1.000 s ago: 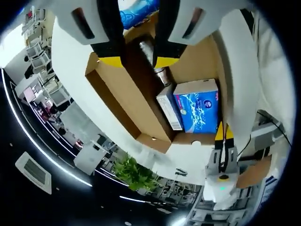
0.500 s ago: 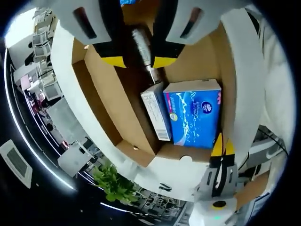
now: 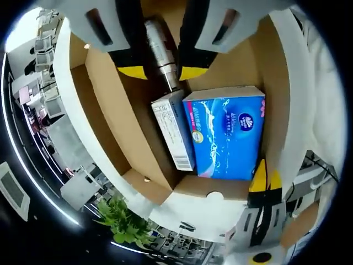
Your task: Operate the shoe box by opening the lid, removing the specified soft item, and placing it in the target area until the item is outside and the box remains undamaged.
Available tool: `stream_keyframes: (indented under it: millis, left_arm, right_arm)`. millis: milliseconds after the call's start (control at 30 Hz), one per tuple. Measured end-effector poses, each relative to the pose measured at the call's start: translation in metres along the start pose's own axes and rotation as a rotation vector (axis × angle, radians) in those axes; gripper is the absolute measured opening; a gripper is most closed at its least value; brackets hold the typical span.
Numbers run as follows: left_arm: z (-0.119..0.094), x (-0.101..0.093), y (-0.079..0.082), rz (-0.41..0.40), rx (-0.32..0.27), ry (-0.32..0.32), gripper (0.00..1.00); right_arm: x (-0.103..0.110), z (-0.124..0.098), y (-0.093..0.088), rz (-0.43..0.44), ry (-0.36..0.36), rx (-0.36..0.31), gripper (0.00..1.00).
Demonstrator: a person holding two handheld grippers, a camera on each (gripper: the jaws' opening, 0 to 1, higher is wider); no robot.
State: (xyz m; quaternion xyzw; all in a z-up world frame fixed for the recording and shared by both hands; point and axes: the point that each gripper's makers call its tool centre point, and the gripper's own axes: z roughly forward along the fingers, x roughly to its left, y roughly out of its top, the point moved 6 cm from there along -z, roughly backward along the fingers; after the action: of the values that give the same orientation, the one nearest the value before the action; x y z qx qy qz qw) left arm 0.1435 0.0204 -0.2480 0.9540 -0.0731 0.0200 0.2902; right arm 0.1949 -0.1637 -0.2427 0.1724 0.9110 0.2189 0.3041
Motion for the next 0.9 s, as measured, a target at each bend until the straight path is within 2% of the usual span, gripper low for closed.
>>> stream_keyframes:
  millis: [100,133,167,200,267,333,400,567,700,767,833,900]
  left_arm:
    - [-0.001,0.001,-0.001,-0.005,-0.010,-0.011,0.01]
    - [-0.002,0.003,-0.001,-0.034,-0.030,-0.023,0.01]
    - [-0.002,0.003,-0.002,-0.045,-0.023,-0.020,0.01]
    - [0.001,0.000,0.001,-0.019,0.003,-0.008,0.01]
    - [0.006,0.001,0.001,-0.029,0.025,-0.021,0.01]
    - [0.006,0.003,0.000,-0.035,0.016,-0.035,0.01]
    - [0.005,0.001,-0.001,-0.013,0.003,-0.027,0.01]
    - [0.006,-0.002,0.000,0.027,0.012,0.014,0.01]
    - [0.006,-0.002,0.000,0.028,0.009,0.029,0.01]
    - [0.006,-0.001,0.000,0.024,0.012,0.031,0.01]
    - [0.007,-0.001,0.001,0.017,0.024,0.031,0.01]
    - [0.007,-0.001,0.001,0.006,0.033,0.033,0.02]
  right_arm:
    - [0.004,0.004,0.004,-0.007,0.028,0.002,0.19]
    - [0.005,0.004,0.005,-0.010,0.027,0.002,0.19]
    - [0.005,0.004,0.005,-0.013,0.026,-0.003,0.19]
    - [0.006,0.004,0.006,-0.012,0.025,-0.009,0.19]
    - [0.007,0.005,0.007,-0.025,0.028,-0.019,0.20]
    - [0.007,0.006,0.007,-0.022,0.030,-0.007,0.20]
    - [0.009,0.012,0.006,-0.046,0.036,0.001,0.20]
    - [0.010,0.017,0.005,-0.077,0.031,0.026,0.20]
    - [0.007,0.022,0.000,-0.059,0.057,0.029,0.20]
    - [0.004,0.024,-0.003,-0.072,0.036,0.046,0.20]
    - [0.004,0.026,-0.008,-0.088,0.045,0.071,0.20]
    - [0.005,0.025,-0.007,-0.072,0.059,0.058,0.20]
